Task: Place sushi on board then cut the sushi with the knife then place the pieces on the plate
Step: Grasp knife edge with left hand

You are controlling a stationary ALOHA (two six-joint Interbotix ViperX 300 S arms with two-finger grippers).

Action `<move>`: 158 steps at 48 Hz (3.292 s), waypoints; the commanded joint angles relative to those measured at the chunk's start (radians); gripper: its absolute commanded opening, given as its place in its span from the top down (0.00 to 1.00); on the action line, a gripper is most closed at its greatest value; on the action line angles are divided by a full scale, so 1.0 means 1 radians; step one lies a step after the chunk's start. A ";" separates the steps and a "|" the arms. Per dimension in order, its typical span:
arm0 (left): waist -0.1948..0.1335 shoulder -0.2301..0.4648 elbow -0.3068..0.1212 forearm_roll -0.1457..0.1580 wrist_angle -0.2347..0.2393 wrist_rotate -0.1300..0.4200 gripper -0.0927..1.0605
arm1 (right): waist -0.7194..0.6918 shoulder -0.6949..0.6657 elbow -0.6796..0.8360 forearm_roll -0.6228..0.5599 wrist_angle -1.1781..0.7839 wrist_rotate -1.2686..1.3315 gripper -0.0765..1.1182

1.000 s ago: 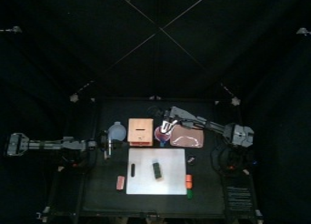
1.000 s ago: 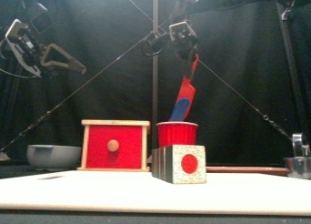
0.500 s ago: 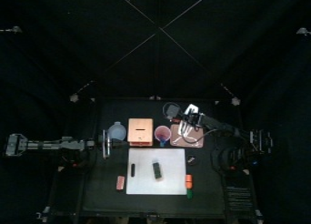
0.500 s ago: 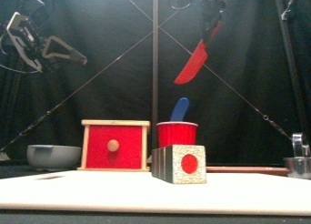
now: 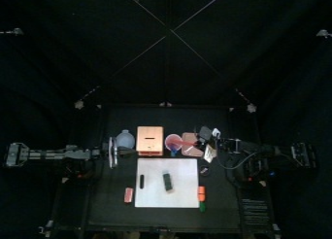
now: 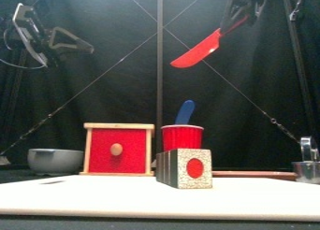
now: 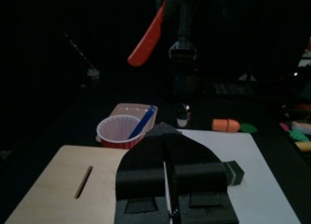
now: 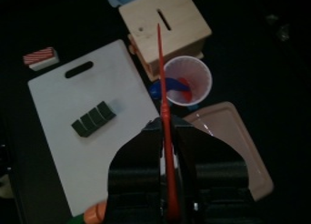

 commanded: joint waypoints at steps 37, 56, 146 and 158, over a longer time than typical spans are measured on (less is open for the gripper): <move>-0.183 0.278 -0.089 -0.031 -0.026 0.003 0.24 | 0.106 0.106 0.356 -0.081 -0.669 -0.012 0.58; -0.189 0.388 -0.153 -0.080 0.097 0.006 0.17 | 0.089 0.218 0.333 -0.094 -0.776 0.000 0.58; -0.202 0.744 -0.397 -0.137 0.235 0.006 0.18 | 0.091 0.374 0.285 -0.089 -0.811 0.002 0.58; -0.201 0.744 -0.397 -0.138 0.235 0.005 0.18 | 0.091 0.374 0.285 -0.089 -0.811 0.002 0.58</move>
